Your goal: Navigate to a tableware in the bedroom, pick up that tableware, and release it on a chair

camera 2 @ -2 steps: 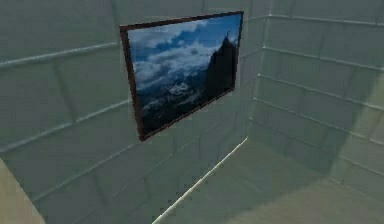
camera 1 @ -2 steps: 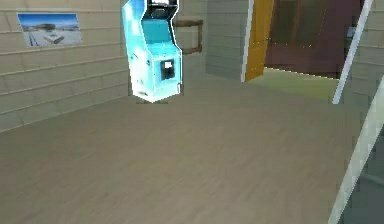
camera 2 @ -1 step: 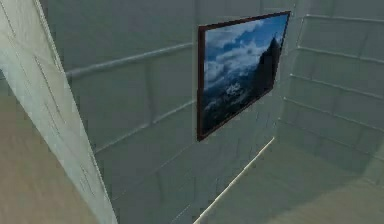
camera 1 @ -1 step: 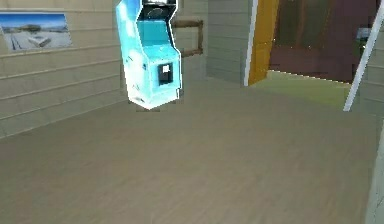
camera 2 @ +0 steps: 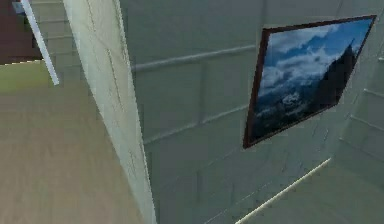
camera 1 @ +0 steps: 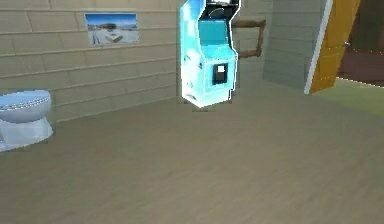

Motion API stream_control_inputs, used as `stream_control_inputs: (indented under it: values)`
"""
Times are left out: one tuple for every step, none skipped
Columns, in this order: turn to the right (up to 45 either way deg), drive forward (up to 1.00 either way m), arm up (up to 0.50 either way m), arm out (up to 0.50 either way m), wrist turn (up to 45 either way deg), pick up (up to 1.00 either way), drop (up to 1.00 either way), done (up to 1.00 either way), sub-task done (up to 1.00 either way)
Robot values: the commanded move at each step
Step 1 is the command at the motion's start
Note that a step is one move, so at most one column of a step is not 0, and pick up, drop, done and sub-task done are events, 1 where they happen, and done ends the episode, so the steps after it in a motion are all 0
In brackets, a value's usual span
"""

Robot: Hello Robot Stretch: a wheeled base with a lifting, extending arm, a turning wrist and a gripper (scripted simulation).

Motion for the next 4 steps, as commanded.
stream_control_inputs:
  values:
    - [0.0,0.45,0.00,0.00,0.0,0.00,0.00,0.00,0.00]
    - [45.0,0.00,0.00,0.00,0.0,0.00,0.00,0.00,0.00]
    - [0.0,1.00,0.00,0.00,0.0,0.00,0.00,0.00,0.00]
    - [0.0,1.00,0.00,0.00,0.0,0.00,0.00,0.00,0.00]
